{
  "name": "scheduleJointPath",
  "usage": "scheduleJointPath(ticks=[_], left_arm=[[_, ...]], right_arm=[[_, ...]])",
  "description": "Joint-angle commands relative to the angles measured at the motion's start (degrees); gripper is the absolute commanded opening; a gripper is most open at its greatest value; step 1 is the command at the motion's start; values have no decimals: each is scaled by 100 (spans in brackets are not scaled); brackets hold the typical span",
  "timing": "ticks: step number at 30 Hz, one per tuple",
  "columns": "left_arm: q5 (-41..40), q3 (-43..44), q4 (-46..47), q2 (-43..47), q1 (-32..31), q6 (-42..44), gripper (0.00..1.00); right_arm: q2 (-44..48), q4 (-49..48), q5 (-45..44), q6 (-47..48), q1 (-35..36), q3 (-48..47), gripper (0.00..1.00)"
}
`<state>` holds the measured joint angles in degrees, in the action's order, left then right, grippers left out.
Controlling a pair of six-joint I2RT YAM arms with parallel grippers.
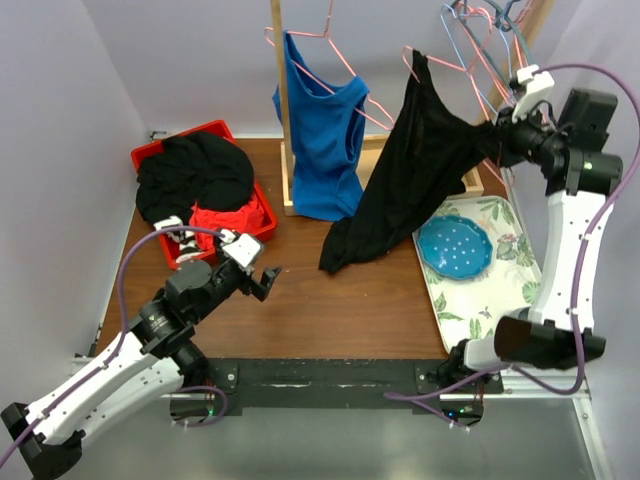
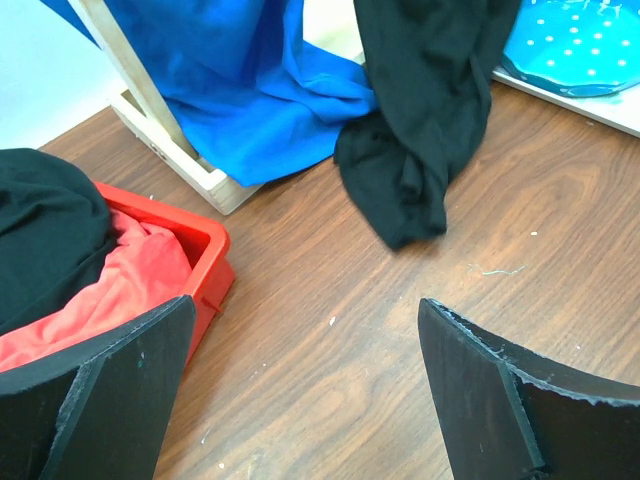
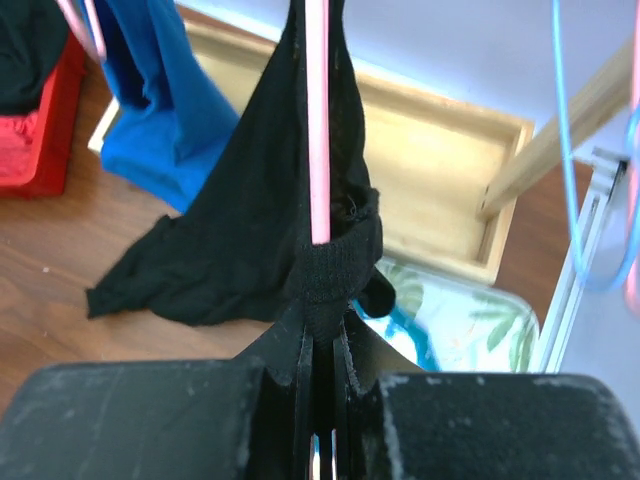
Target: Place the tank top on the hanger
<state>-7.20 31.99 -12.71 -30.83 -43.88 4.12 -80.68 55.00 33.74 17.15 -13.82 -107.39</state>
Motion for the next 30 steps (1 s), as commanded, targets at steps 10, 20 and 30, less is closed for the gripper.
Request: scheduleJointPath(ticks=[10,20,30], left_arm=[[-247,-52,313,7,20,89,99],[-343,-78,339,-116,37,98,99],[-431,-88,331,-134,81,98,99]], right_arm=[[-1432,-473,-683,-291,1197,-2293,0],[-2363,-982,-1474,-273,2129,-3033,0],[-3190,-1466,-2108,-300,2990,-3578,0]])
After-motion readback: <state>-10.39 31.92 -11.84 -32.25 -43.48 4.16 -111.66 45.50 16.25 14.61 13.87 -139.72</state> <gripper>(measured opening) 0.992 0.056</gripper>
